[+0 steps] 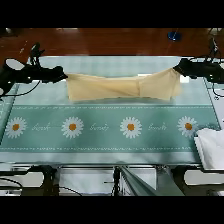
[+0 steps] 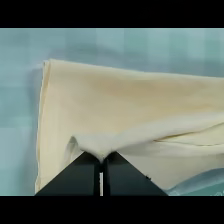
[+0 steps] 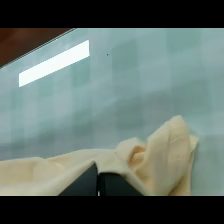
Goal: Fold the shirts.
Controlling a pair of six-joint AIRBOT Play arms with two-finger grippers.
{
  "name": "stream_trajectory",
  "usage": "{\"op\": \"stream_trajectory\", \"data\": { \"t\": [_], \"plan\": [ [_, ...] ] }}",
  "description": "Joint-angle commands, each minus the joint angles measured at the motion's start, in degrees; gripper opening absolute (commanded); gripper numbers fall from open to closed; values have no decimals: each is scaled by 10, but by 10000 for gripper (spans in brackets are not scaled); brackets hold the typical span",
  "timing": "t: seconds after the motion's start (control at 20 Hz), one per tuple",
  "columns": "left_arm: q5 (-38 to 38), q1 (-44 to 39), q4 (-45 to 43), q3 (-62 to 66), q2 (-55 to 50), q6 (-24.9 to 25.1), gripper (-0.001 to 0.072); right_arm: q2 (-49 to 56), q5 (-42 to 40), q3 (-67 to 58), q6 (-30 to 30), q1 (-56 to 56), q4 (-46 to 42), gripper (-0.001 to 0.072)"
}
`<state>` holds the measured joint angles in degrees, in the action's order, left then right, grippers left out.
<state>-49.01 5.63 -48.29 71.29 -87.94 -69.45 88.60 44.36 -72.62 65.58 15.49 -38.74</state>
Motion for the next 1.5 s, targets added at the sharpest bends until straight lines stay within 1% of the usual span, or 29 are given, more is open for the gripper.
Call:
{"op": "stream_trajectory", "data": {
  "t": [0.0, 0.3, 0.55, 0.6, 0.65, 0.7, 0.75, 0.8, 0.85, 0.9, 0.95, 1.0, 1.05, 1.1, 1.15, 1.3, 1.45],
  "plan": [
    [14, -2, 3, 21, -29, 0, 23, 23, -33, -6, 4, -1, 10, 25],
    [-11, -21, 3, 22, -93, -1, 25, 64, -42, -6, -2, -22, 9, 26],
    [-11, -5, 3, 22, -127, -5, 25, 88, -47, -6, -2, -25, 6, 28],
    [-11, -2, 3, 22, -130, -5, 44, 90, -48, -6, -2, -25, 5, 144],
    [-11, 1, 3, 23, -130, -4, 110, 89, -48, -7, -2, -25, 6, 346],
    [-13, 5, 3, 28, -129, -2, 226, 85, -48, -7, -6, -23, 12, 451],
    [-21, 12, 3, 41, -126, 0, 427, 79, -38, -14, -16, -20, 11, 456],
    [-30, 21, 3, 60, -122, 0, 593, 71, -19, -28, -19, -13, 9, 456],
    [-42, 33, 3, 88, -115, 0, 672, 63, 11, -52, -19, -3, 1, 456],
    [-55, 47, 3, 118, -109, 0, 688, 57, 43, -80, -18, 9, -14, 457],
    [-70, 62, 3, 151, -104, -1, 687, 51, 82, -115, -15, 23, -45, 457],
    [-82, 75, 3, 180, -99, -1, 687, 49, 118, -149, 6, 36, -87, 473],
    [-95, 87, 3, 206, -95, -5, 687, 49, 158, -183, 35, 50, -139, 521],
    [-107, 95, 3, 224, -91, -9, 687, 49, 190, -204, 43, 61, -179, 546],
    [-117, 98, 3, 233, -87, -9, 686, 51, 217, -213, 43, 72, -199, 587],
    [-155, 97, 3, 235, -81, -9, 685, 79, 302, -214, 40, 102, -201, 599],
    [-188, 90, 3, 235, -82, -9, 684, 132, 380, -214, 15, 108, -179, 602]
  ]
}}
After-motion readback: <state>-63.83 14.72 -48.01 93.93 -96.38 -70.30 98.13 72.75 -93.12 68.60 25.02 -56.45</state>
